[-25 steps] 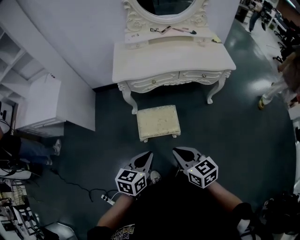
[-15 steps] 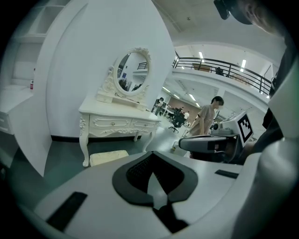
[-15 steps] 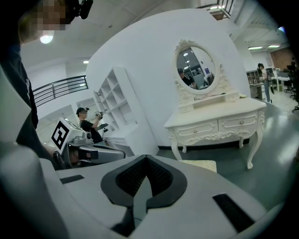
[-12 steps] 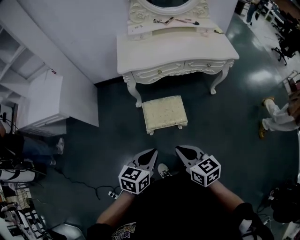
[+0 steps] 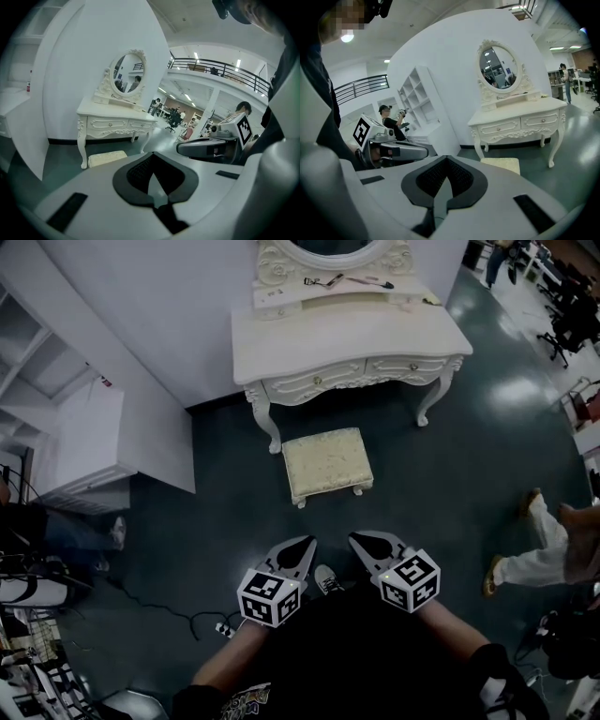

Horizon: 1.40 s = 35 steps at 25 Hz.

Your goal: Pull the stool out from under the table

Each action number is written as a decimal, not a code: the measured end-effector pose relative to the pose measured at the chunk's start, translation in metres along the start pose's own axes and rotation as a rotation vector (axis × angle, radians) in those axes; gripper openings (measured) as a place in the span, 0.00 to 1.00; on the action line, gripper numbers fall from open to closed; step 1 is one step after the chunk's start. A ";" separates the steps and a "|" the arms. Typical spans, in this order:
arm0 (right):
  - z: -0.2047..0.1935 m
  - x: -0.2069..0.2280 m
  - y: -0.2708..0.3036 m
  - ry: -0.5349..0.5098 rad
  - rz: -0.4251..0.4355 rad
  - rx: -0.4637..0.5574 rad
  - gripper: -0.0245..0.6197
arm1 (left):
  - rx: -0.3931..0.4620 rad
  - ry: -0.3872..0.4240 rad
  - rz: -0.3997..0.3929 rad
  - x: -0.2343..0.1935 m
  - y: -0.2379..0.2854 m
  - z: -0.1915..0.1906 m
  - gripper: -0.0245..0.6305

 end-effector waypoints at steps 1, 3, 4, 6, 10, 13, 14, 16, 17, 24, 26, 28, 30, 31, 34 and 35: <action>-0.001 -0.001 0.000 -0.004 0.001 -0.003 0.08 | 0.000 -0.001 -0.002 0.001 0.000 -0.001 0.05; -0.002 -0.002 -0.002 -0.008 0.001 -0.006 0.08 | 0.001 -0.001 -0.005 0.004 0.000 -0.003 0.05; -0.003 -0.002 -0.003 -0.009 0.000 -0.007 0.08 | 0.002 0.000 -0.007 0.006 -0.001 -0.004 0.05; -0.003 -0.003 -0.005 -0.011 -0.001 -0.004 0.08 | 0.003 0.004 -0.009 0.008 -0.001 -0.004 0.05; -0.005 -0.004 -0.008 -0.016 0.001 -0.002 0.08 | 0.007 0.010 -0.008 0.012 -0.002 -0.006 0.05; -0.007 -0.003 -0.010 -0.018 0.004 -0.004 0.08 | 0.007 0.017 -0.011 0.015 0.000 -0.007 0.05; -0.007 -0.003 -0.010 -0.019 0.004 -0.004 0.08 | 0.007 0.018 -0.012 0.016 0.000 -0.007 0.05; -0.007 -0.002 -0.011 -0.023 0.004 -0.004 0.08 | 0.009 0.017 -0.012 0.017 0.002 -0.008 0.05; -0.006 -0.001 -0.011 -0.024 0.003 -0.004 0.08 | 0.009 0.016 -0.012 0.016 0.002 -0.007 0.05; -0.007 0.000 -0.012 -0.032 0.005 -0.008 0.08 | 0.009 0.018 -0.014 0.018 0.005 -0.008 0.05; -0.008 0.000 -0.010 -0.035 0.006 -0.010 0.08 | 0.008 0.019 -0.015 0.017 0.006 -0.009 0.05; -0.007 0.000 -0.010 -0.036 0.006 -0.011 0.08 | 0.008 0.018 -0.015 0.017 0.006 -0.008 0.05; -0.006 0.000 -0.011 -0.035 0.005 -0.010 0.08 | 0.007 0.017 -0.017 0.018 0.007 -0.008 0.05; -0.006 0.000 -0.011 -0.034 0.004 -0.009 0.08 | 0.007 0.017 -0.018 0.018 0.007 -0.007 0.05; -0.006 0.000 -0.010 -0.035 0.002 -0.007 0.08 | 0.007 0.017 -0.019 0.017 0.006 -0.007 0.05; -0.006 -0.001 -0.009 -0.036 0.003 -0.007 0.08 | 0.007 0.017 -0.019 0.017 0.006 -0.007 0.05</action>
Point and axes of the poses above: the fingertips, and each gripper's own axes: y forward along the fingers, x to its right, z out of its top, the point moved 9 cm from there along -y, backward along the fingers
